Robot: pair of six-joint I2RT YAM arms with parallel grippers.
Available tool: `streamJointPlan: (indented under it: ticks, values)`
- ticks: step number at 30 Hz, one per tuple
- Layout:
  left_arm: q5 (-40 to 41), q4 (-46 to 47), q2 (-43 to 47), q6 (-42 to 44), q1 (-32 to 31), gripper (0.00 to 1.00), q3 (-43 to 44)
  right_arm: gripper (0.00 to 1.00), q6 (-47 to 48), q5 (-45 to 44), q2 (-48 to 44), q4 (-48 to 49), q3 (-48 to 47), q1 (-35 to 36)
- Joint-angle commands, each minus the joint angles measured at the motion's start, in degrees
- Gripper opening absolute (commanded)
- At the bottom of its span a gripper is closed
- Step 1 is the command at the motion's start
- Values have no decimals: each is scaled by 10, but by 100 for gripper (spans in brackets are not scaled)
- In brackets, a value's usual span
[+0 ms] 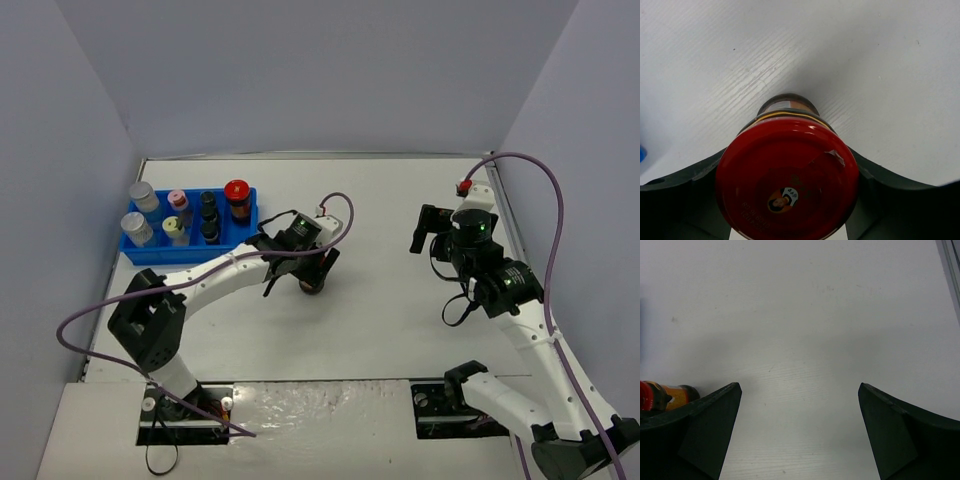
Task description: Organize the condiment bottles
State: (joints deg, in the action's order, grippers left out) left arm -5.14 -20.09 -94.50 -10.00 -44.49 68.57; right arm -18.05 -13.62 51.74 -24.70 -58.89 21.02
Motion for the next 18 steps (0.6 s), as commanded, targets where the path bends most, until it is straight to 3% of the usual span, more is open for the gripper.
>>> streamJointPlan:
  ticks: [1, 9, 13, 18]
  values:
    - [53, 16, 126, -35, 38, 1, 28, 100, -8, 11, 14, 30, -4, -4]
    - [97, -24, 211, -71, 167, 0, 62, 100, -14, 43, 30, 57, 3, -4]
    - [88, -30, 193, -80, 250, 0, 83, 100, -14, 52, 33, 65, 6, -4]
    - [60, -5, 147, -85, 302, 0, 104, 100, -10, 59, 35, 70, 6, -4]
